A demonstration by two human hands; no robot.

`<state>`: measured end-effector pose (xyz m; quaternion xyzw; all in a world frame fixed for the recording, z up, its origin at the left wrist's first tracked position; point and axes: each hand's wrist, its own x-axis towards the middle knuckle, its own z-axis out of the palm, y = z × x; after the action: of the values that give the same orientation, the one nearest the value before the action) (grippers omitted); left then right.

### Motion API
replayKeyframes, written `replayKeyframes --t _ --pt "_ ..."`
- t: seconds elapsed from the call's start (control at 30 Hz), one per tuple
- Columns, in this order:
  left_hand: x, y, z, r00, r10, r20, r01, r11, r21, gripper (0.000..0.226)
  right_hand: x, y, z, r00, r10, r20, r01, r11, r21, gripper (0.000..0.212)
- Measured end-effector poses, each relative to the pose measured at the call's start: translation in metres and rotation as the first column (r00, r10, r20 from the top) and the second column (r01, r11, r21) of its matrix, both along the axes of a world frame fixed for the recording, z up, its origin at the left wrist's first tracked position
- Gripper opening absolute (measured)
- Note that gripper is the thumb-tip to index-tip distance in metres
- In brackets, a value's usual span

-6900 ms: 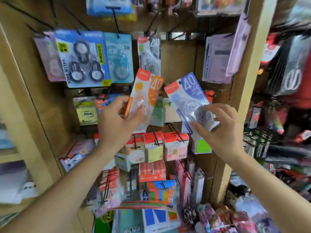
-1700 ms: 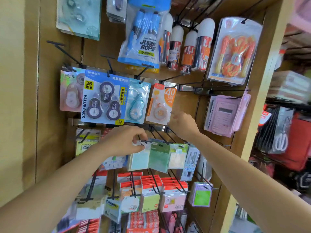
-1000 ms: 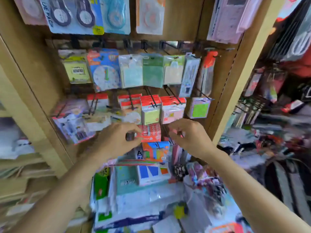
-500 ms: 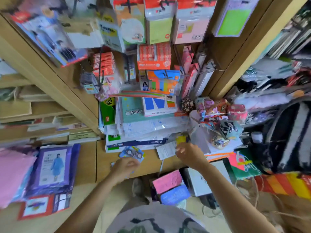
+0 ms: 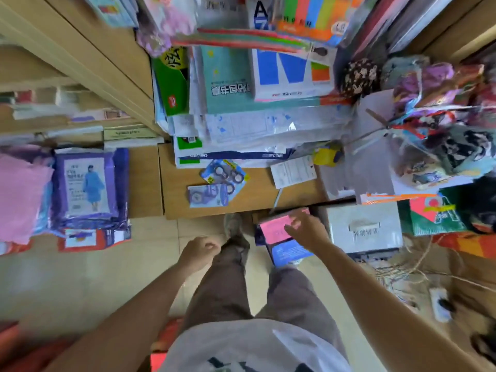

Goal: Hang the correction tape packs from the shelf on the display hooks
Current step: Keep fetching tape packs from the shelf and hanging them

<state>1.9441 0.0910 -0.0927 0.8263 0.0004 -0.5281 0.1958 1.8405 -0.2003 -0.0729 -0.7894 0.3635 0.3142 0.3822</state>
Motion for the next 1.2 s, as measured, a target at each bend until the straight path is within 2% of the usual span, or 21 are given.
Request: replayKeyframes --t 0.17,0.3,0.47,0.6,0.73,0.87,0.97,1.03,1.1,1.2 --pt "0.037 -0.009 -0.066 0.996 -0.066 0.054 0.065 0.998 0.022 0.007 0.012 0.002 -0.071 0.995 -0.078 -0.06 0.08 0.996 0.035 0.041" --pt "0.07 -0.02 -0.128 0.973 -0.145 0.182 0.139 0.989 0.046 0.038 0.035 -0.004 -0.129 0.99 -0.138 -0.019 0.138 0.99 -0.012 0.047" --pt "0.107 -0.023 -0.191 0.916 -0.177 0.359 0.171 0.984 0.049 0.055 0.069 -0.015 -0.204 0.984 -0.178 0.029 0.181 0.965 -0.19 0.08" --pt "0.122 -0.006 -0.227 0.844 -0.262 0.468 0.258 0.963 0.075 0.065 0.09 -0.015 -0.249 0.996 -0.076 0.054 0.091 0.926 -0.367 0.096" --pt "0.128 0.007 -0.245 0.778 -0.42 0.467 0.365 0.907 0.208 0.083 0.099 -0.013 -0.276 1.0 0.026 0.0 -0.022 0.868 -0.496 0.109" --pt "0.128 0.011 -0.253 0.718 -0.473 0.51 0.388 0.881 0.27 0.081 0.1 -0.014 -0.287 0.998 0.067 -0.005 -0.056 0.791 -0.61 0.104" --pt "0.129 0.011 -0.249 0.662 -0.503 0.555 0.395 0.864 0.312 0.07 0.092 -0.018 -0.286 0.989 0.128 0.071 -0.057 0.781 -0.622 0.082" --pt "0.127 0.012 -0.243 0.634 -0.495 0.595 0.374 0.869 0.324 0.059 0.083 -0.019 -0.282 0.974 0.147 0.175 -0.007 0.786 -0.618 0.069" --pt "0.123 0.013 -0.237 0.692 -0.386 0.61 0.287 0.922 0.259 0.055 0.073 -0.018 -0.275 0.93 0.151 0.336 0.091 0.789 -0.608 0.057" --pt "0.113 0.007 -0.226 0.832 -0.211 0.514 0.142 0.975 0.171 0.051 0.061 -0.018 -0.25 0.831 0.109 0.546 0.26 0.791 -0.553 0.04"
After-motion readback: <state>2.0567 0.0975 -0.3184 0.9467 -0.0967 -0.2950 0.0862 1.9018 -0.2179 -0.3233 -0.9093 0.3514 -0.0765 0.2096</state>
